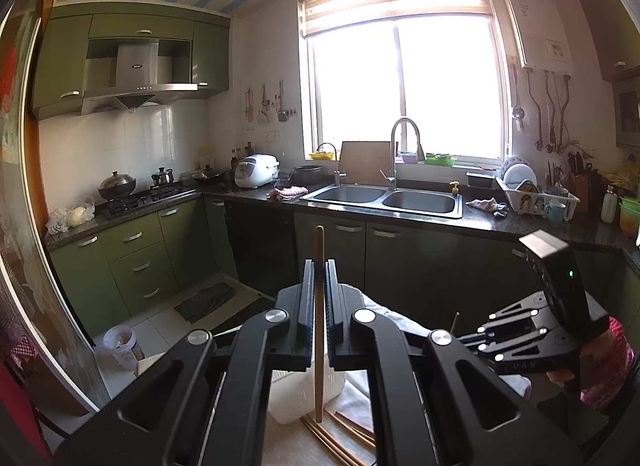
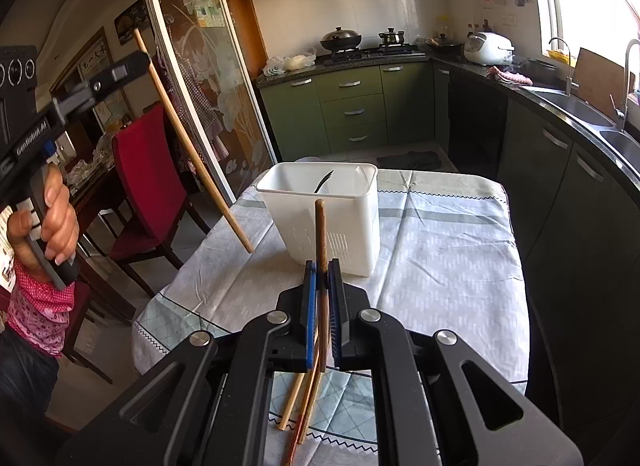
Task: Organize utensils
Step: 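Lower the chopstick into the white basket and open the left tool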
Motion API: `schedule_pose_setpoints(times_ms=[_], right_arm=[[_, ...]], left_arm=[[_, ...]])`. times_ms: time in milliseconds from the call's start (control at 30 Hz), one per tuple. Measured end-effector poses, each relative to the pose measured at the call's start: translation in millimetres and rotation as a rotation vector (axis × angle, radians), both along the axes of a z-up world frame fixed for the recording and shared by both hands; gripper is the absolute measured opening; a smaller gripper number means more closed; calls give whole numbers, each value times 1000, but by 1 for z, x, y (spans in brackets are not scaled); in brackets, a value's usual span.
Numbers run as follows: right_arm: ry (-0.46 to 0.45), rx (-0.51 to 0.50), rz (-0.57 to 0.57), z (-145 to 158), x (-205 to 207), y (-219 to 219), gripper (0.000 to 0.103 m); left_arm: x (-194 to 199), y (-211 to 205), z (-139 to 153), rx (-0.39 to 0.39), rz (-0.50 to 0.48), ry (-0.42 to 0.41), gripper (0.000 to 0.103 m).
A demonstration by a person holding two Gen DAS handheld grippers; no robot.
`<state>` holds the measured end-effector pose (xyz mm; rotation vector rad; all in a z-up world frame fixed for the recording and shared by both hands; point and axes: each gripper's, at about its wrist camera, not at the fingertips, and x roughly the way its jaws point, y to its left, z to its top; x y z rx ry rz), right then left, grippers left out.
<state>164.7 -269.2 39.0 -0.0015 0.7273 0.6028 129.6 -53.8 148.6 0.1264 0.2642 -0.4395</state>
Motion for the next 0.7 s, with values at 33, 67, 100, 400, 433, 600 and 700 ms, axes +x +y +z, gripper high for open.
schedule_pose_setpoints(times_ms=[33,67,100,400,433,600,700], right_arm=[[2,1,-2,-1,1,-1,7],[4,3,-4,-1,2,-3,7],[6,5,-5,-2,3,-4,7],[20,15,-11,-7,10,-15,7],[23,15,-12,-8,11,-16,7],[26,33,-12,-5,14,-19,7],[6,43,-6,6,13,-18,7]], left_arm=[[4,0,6,-4,6,-7,5],[6,-1,13,-8,15,-16,5],[9,-1,19,-12,19,-23,5],[52,-2,42,-16,100,-62,5],[59,-1,40,-23,104,-50,5],[88,3,8,-24,133,22,5],[103,3,-21,-10,143,89,5]])
